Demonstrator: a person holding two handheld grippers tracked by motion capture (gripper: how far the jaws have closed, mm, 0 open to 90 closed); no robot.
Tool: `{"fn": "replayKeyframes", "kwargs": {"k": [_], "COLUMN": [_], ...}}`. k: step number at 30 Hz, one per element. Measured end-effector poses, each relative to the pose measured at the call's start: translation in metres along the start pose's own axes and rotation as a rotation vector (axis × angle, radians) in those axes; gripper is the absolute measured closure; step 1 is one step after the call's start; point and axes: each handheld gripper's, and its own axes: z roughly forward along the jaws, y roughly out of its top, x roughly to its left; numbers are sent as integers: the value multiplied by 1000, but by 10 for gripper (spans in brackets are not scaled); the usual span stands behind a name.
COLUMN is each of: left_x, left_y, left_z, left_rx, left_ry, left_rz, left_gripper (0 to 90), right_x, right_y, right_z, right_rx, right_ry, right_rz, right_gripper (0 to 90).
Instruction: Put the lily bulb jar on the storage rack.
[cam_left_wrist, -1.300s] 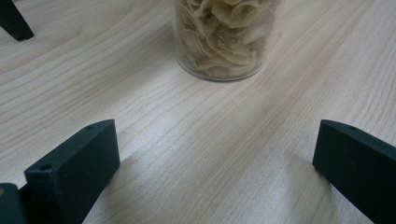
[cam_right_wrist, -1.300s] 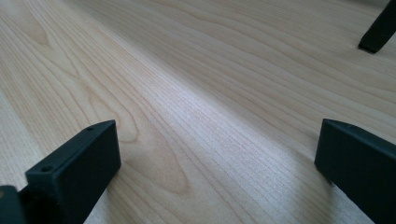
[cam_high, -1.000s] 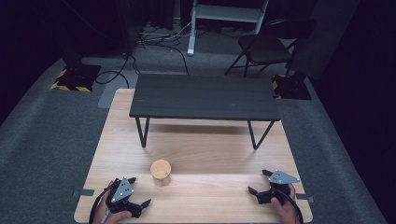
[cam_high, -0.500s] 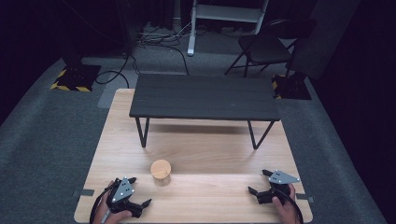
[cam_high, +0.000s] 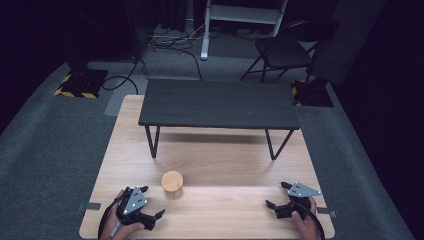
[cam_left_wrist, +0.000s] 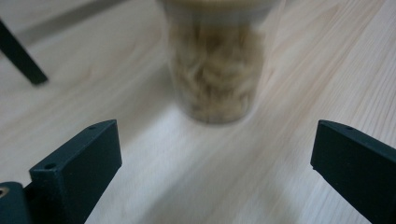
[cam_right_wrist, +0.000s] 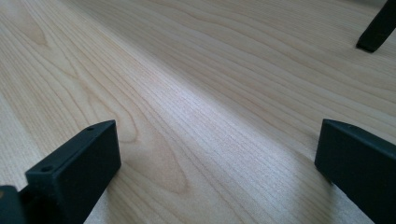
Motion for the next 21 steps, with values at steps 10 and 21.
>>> {"fn": "replayKeyframes", "kwargs": {"k": [10, 21], "left_x": [17, 21], "left_y": [47, 83], "left_z": [12, 48], "left_rx": [8, 68], "left_ry": [-57, -92], "left_rz": [15, 31], "left_gripper": [9, 15], "right_x": [1, 1], "right_y": [0, 0], "right_z": [0, 0], "right_rx": [0, 0], "right_ry": [-3, -3], "right_rz": [1, 1], "right_gripper": [0, 0]}}
